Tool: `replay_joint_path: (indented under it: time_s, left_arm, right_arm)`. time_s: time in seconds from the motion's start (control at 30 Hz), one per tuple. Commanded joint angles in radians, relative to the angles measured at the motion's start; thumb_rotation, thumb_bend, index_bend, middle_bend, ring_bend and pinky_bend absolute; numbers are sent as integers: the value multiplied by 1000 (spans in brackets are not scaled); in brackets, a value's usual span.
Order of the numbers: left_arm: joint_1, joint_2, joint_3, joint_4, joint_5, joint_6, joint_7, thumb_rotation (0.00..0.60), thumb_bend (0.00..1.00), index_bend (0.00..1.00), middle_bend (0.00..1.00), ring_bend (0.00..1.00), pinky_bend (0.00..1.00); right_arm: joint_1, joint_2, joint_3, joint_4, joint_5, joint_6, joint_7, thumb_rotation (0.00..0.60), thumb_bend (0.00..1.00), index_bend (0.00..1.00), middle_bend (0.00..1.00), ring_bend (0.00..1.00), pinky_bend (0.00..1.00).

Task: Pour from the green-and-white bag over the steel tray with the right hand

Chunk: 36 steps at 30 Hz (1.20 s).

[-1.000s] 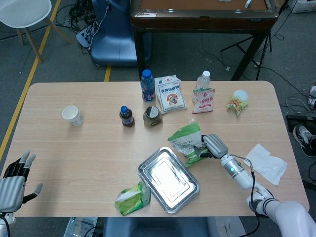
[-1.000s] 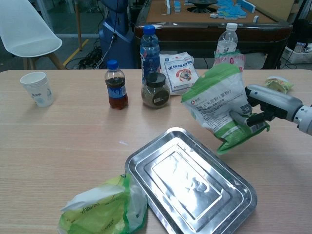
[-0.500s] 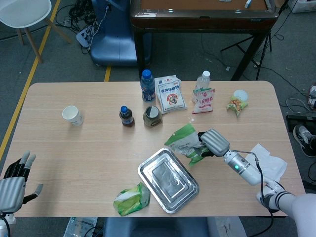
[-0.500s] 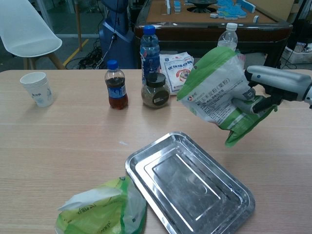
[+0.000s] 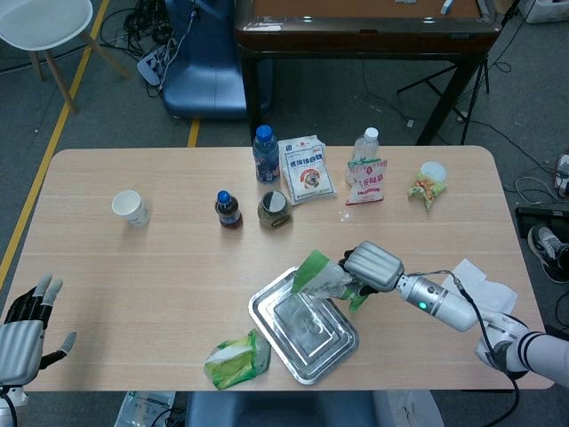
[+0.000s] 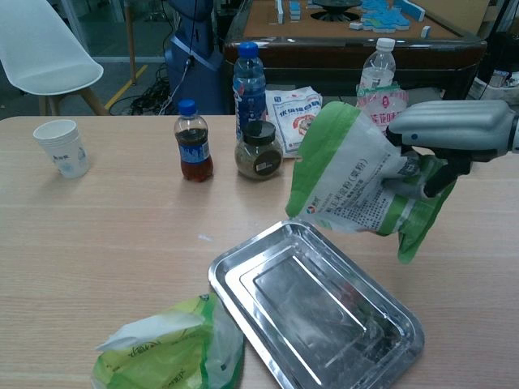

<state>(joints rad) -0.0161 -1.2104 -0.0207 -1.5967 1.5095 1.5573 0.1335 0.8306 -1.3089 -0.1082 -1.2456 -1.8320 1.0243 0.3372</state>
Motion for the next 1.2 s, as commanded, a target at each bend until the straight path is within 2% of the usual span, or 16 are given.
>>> replay_joint_path:
  time_s: [0.03, 0.23, 0.73, 1.03, 1.2]
  left_arm:
    - [2, -1, -1, 2, -1, 1, -3, 600, 257, 0, 0, 70, 86]
    - [4, -3, 0, 9, -2, 2, -10, 600, 256, 0, 0, 70, 86]
    - [6, -4, 0, 16, -7, -4, -15, 600, 256, 0, 0, 70, 86]
    - [11, -2, -1, 15, -8, 2, -18, 600, 257, 0, 0, 69, 86]
    - [12, -5, 0, 20, -9, 1, -22, 600, 257, 0, 0, 69, 85]
  right_arm:
    - [37, 48, -4, -72, -12, -62, -101, 600, 625, 617, 602, 516, 661]
    - [53, 52, -1, -116, -7, -108, -201, 600, 624, 617, 602, 517, 661]
    - [69, 45, -16, -135, 30, -220, -347, 600, 624, 617, 599, 516, 661]
    - [45, 33, -2, -119, 46, -158, -336, 600, 625, 618, 599, 516, 661]
    - [-9, -25, 2, -44, 61, -63, -271, 600, 618, 617, 599, 516, 661]
